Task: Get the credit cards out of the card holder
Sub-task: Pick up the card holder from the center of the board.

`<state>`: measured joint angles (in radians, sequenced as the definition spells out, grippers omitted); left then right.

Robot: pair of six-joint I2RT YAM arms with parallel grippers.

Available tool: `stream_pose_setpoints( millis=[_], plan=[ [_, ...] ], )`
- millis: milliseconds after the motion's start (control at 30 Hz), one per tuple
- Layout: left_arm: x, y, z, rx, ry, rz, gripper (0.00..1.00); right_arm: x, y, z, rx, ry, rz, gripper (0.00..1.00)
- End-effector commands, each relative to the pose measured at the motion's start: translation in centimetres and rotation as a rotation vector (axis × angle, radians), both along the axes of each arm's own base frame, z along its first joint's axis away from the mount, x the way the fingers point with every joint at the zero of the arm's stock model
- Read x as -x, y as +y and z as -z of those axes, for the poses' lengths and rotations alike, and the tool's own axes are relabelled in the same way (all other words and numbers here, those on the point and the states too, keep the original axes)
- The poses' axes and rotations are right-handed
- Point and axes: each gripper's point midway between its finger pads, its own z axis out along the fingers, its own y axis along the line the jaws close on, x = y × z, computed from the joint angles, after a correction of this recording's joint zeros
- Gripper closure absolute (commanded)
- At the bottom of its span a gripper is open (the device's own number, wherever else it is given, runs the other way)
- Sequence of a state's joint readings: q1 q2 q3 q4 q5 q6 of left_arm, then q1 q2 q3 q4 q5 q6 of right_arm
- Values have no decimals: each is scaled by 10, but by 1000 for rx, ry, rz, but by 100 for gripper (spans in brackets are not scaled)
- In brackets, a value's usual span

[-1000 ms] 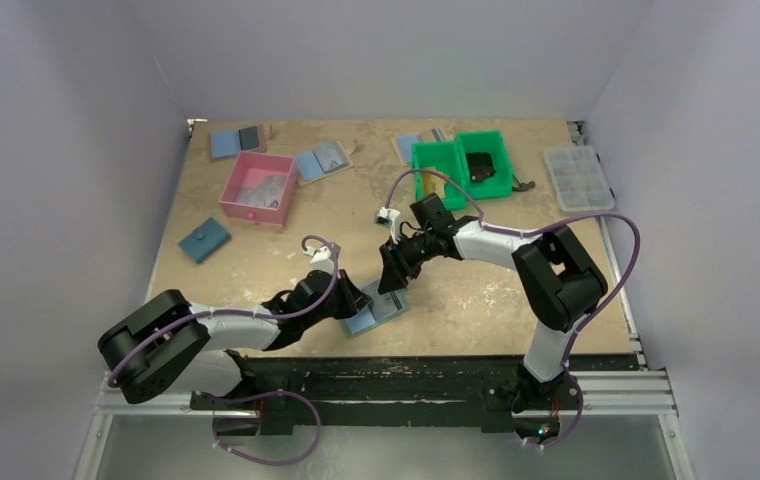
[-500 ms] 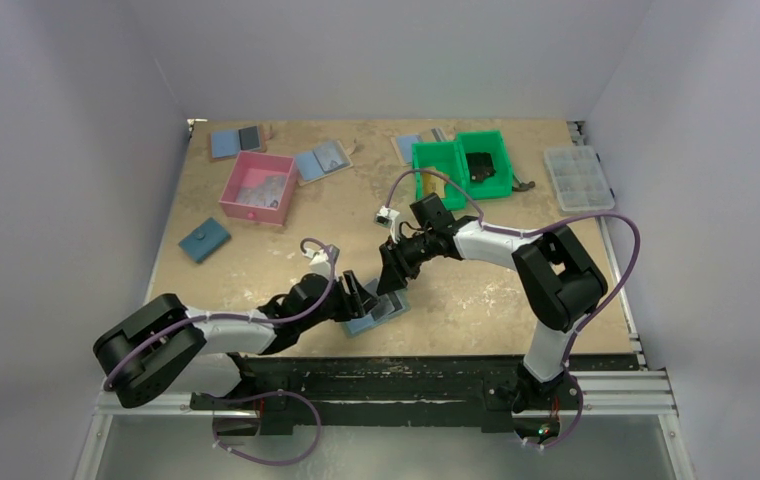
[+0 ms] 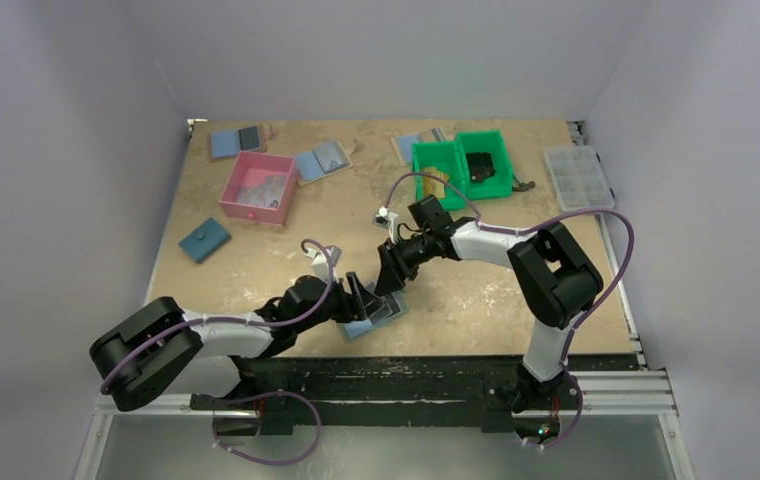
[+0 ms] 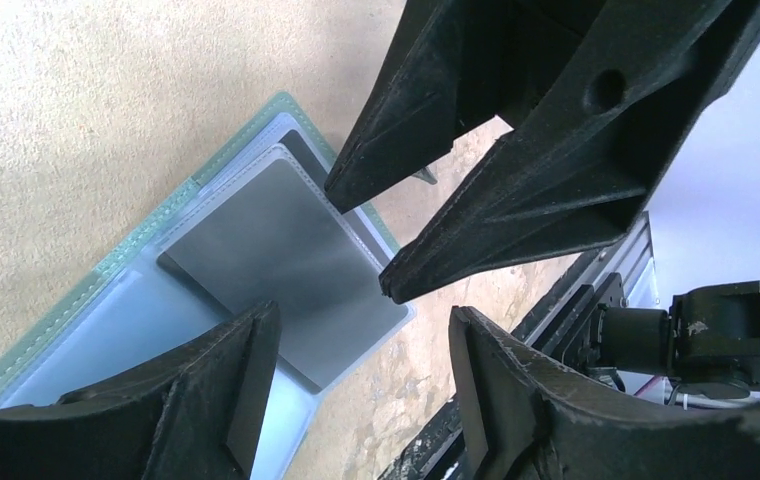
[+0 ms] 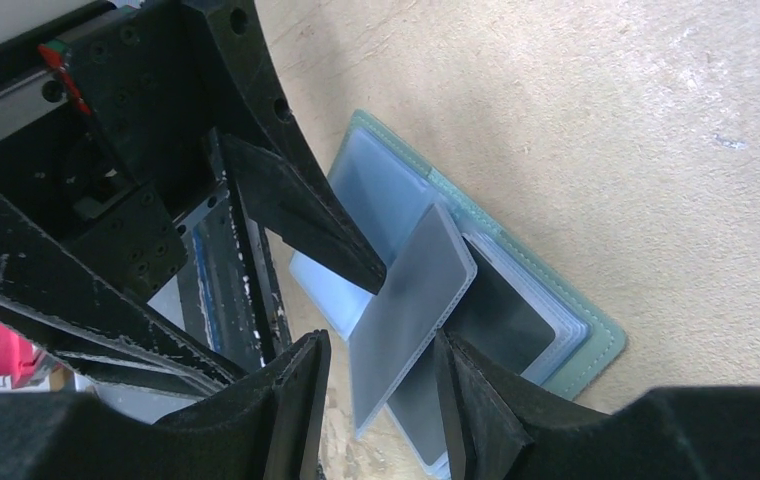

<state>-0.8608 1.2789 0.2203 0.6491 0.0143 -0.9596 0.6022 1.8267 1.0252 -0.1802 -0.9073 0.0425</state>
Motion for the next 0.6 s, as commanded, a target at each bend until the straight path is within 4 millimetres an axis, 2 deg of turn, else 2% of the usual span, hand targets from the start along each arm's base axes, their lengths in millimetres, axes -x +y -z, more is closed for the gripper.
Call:
stream_pose_setpoints(
  millis=[0, 167, 567],
  plan=[
    [-6, -11, -12, 28, -32, 14, 34, 3, 9, -11, -53, 8, -22, 49],
    [-11, -5, 5, -46, 25, -33, 33, 7, 11, -13, -62, 23, -31, 49],
    [-16, 0, 7, -90, 69, -89, 31, 20, 18, -18, -97, 76, -67, 49]
  ],
)
